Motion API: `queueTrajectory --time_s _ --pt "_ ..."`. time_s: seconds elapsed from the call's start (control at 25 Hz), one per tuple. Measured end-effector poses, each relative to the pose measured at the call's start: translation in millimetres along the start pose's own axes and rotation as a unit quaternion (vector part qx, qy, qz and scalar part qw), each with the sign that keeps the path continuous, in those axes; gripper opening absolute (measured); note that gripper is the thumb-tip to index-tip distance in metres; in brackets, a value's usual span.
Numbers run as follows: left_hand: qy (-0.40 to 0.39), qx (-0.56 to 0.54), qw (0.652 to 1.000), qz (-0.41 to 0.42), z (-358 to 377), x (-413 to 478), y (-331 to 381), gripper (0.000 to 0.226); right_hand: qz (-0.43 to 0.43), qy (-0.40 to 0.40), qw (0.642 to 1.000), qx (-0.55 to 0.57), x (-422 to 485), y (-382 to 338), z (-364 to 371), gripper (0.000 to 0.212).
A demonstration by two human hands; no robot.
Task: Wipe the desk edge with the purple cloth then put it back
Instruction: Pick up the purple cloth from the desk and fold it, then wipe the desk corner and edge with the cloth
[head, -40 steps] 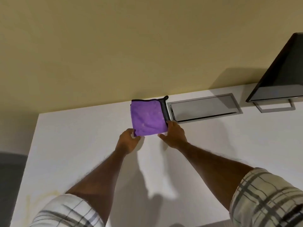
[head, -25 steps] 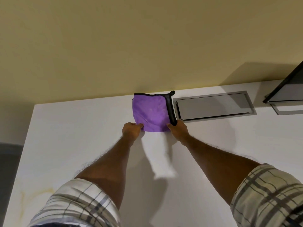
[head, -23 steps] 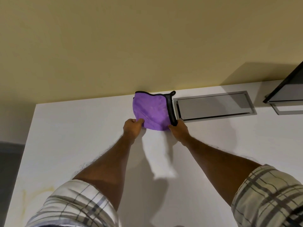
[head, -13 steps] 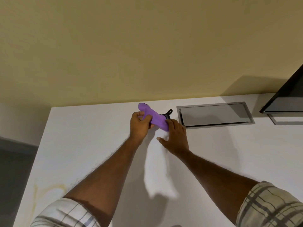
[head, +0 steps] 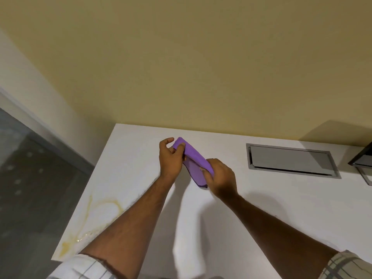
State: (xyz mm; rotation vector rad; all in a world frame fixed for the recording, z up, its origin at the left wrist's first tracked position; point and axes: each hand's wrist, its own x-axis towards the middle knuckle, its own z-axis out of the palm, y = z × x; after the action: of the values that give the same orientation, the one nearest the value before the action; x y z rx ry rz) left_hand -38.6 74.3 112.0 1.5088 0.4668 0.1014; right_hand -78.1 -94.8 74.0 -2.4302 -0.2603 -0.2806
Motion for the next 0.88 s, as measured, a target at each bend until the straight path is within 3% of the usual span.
queueTrajectory --time_s 0.16,0.44,0.72,0.8,0.88 --pt "0.032 0.007 0.999 0.008 -67 -20 3 0.031 -0.013 -0.014 1.000 0.007 -15 -46 12 0.012" --pt "0.007 -0.018 0.998 -0.056 -139 -82 0 0.072 -0.053 -0.058 0.995 0.061 -70 -130 54 0.012" --pt "-0.040 0.094 0.994 0.038 -211 -129 -16 0.045 -0.095 -0.166 0.958 0.215 -130 -181 85 0.017" --pt "-0.067 0.110 0.988 0.084 -236 -139 -14 0.044 -0.123 -0.130 0.961 0.210 -138 -191 88 0.018" --pt "-0.097 0.129 0.979 0.123 -256 -146 -10 0.043 -0.127 -0.015 0.983 0.133 -137 -200 88 0.026"
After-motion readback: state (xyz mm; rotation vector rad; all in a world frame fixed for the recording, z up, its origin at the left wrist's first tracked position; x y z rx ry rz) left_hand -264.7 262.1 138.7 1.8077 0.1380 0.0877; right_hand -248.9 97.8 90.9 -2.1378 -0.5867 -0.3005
